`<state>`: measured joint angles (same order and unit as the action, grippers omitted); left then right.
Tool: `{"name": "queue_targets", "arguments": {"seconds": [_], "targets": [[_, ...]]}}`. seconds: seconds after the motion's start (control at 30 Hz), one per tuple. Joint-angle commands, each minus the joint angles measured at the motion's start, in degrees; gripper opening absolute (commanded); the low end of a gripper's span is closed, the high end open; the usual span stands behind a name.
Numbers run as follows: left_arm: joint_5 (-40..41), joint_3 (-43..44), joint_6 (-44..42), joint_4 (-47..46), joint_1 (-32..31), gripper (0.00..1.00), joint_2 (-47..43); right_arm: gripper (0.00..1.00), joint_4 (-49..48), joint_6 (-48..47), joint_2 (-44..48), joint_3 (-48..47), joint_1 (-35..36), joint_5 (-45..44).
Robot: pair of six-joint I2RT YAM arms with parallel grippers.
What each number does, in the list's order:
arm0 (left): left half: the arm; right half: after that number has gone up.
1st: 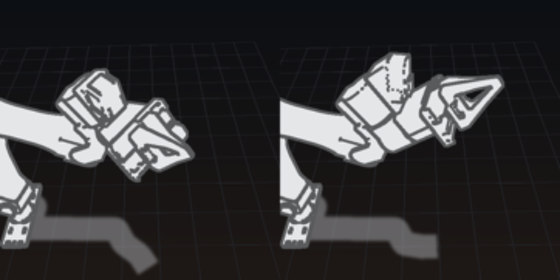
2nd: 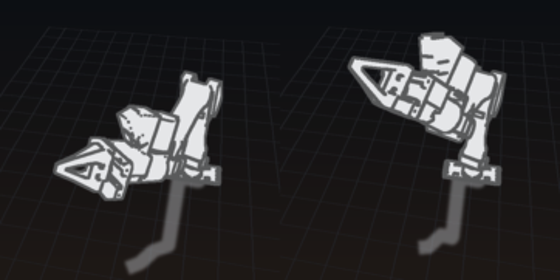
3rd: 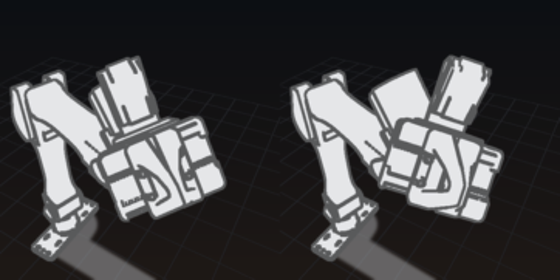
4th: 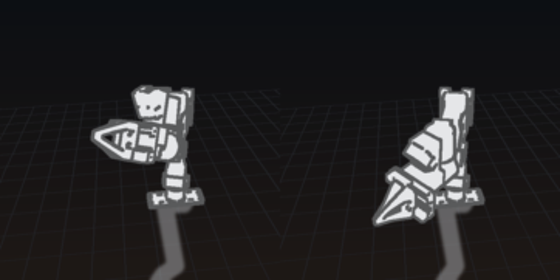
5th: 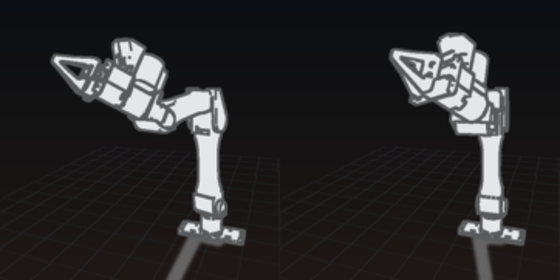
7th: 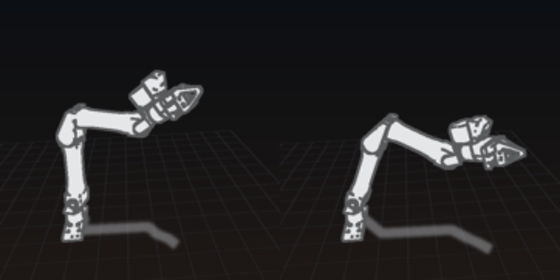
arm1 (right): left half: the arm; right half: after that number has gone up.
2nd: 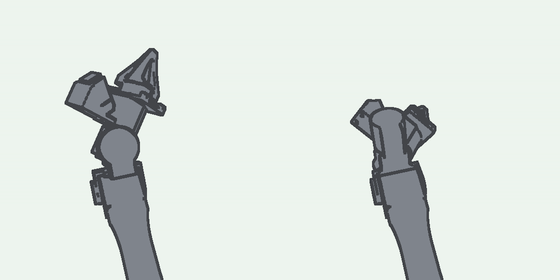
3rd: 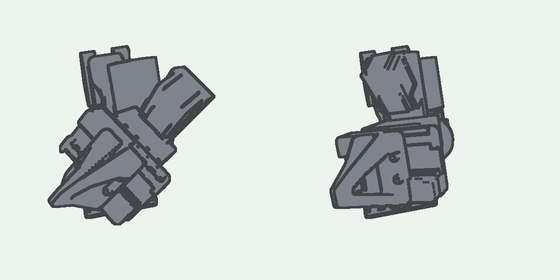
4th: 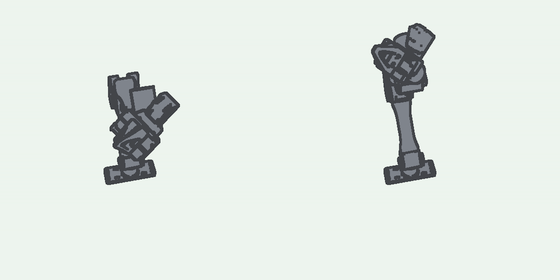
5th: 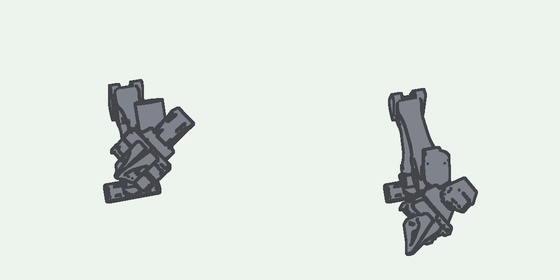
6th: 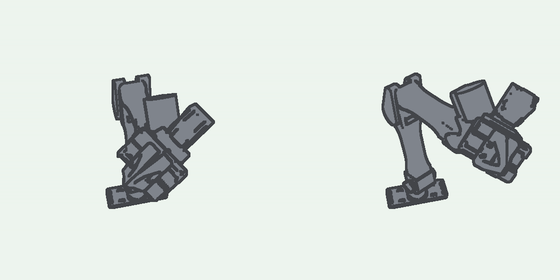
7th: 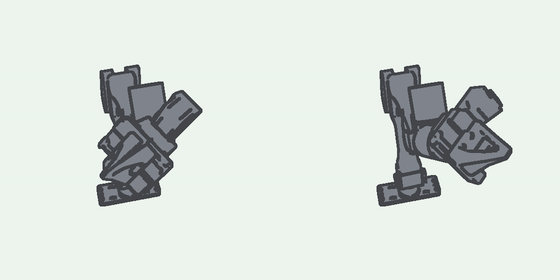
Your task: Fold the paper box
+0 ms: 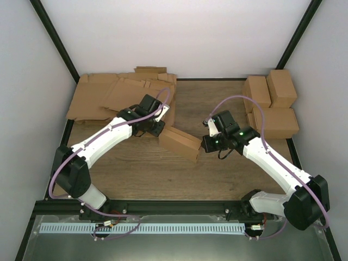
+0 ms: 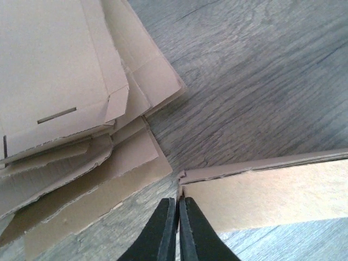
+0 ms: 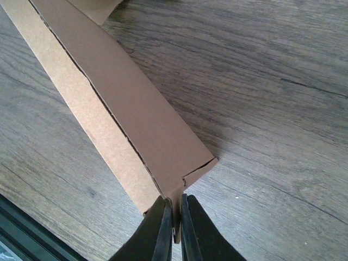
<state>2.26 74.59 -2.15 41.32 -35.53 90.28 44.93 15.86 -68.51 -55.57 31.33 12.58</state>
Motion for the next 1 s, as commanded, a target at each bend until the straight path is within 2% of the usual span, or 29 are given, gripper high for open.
{"name": "queue_targets", "arguments": {"seconds": [0.0, 0.27, 0.4, 0.6, 0.87, 0.97], "targets": [[-0.09, 1.53, 0.22, 0.24, 0.19, 0.04, -1.69, 0.07, 0.93, -0.39, -0.31, -2.08, 0.44, -0.23], [-1.46, 1.16, 2.46, 0.75, 0.08, 0.04, -1.94, 0.07, 1.26, 0.58, -0.4, -2.78, 0.47, -0.97], [-1.26, 0.71, 7.41, 1.39, -0.3, 0.04, -2.4, 0.08, 1.54, 1.72, -0.39, -3.47, 0.47, -1.68], [-2.59, -5.7, 14.99, -4.04, -1.1, 0.04, -5.29, 0.07, 1.38, 3.27, -0.04, -3.49, 0.47, -2.09], [-1.53, -12.81, 20.65, -8.89, -2.52, 0.04, -9.11, 0.08, 1.23, 7.19, 0.48, -2.9, 1.4, -3.52], [-0.48, -13.45, 21.54, -9.32, -3.48, 0.04, -9.35, 0.11, 1.27, 8.01, 0.39, -2.47, 1.7, -4.28]]}}
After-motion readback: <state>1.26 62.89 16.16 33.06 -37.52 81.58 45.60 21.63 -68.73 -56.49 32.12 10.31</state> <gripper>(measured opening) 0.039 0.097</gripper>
